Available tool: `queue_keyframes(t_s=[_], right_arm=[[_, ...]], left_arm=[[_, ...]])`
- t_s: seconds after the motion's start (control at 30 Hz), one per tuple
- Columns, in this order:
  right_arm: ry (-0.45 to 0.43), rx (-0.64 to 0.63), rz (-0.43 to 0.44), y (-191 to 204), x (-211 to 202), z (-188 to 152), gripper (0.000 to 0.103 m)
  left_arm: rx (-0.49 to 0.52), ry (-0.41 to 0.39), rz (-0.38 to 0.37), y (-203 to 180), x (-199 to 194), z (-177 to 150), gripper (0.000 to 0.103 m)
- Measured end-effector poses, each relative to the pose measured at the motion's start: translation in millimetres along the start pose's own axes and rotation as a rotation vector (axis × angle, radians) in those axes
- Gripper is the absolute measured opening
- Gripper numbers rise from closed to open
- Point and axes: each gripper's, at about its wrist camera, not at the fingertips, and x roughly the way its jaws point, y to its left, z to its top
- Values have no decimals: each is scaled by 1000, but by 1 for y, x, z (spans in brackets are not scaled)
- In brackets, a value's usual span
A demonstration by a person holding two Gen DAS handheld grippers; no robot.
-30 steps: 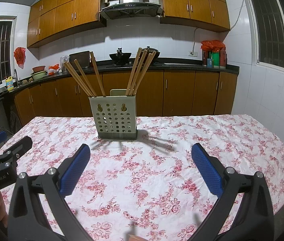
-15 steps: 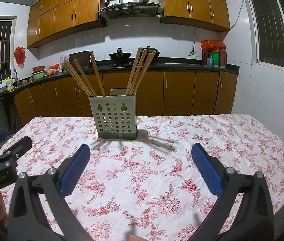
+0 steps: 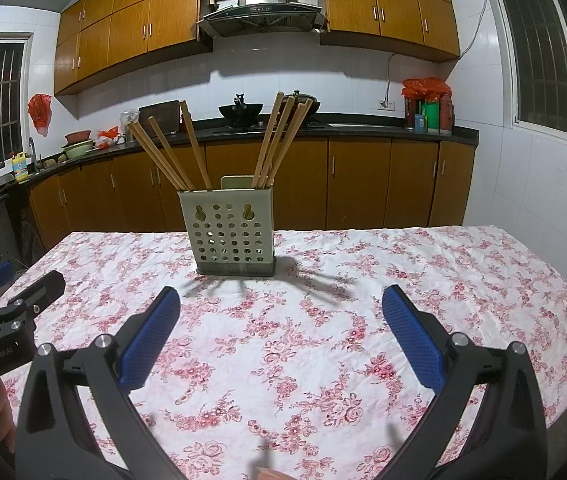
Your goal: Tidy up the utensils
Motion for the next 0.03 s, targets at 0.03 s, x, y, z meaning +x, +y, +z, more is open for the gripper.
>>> queue_keyframes(t_s=[0.03], right_arm=[[0, 0, 0, 0, 0, 0, 99]], left_arm=[[0, 0, 0, 0, 0, 0, 101]])
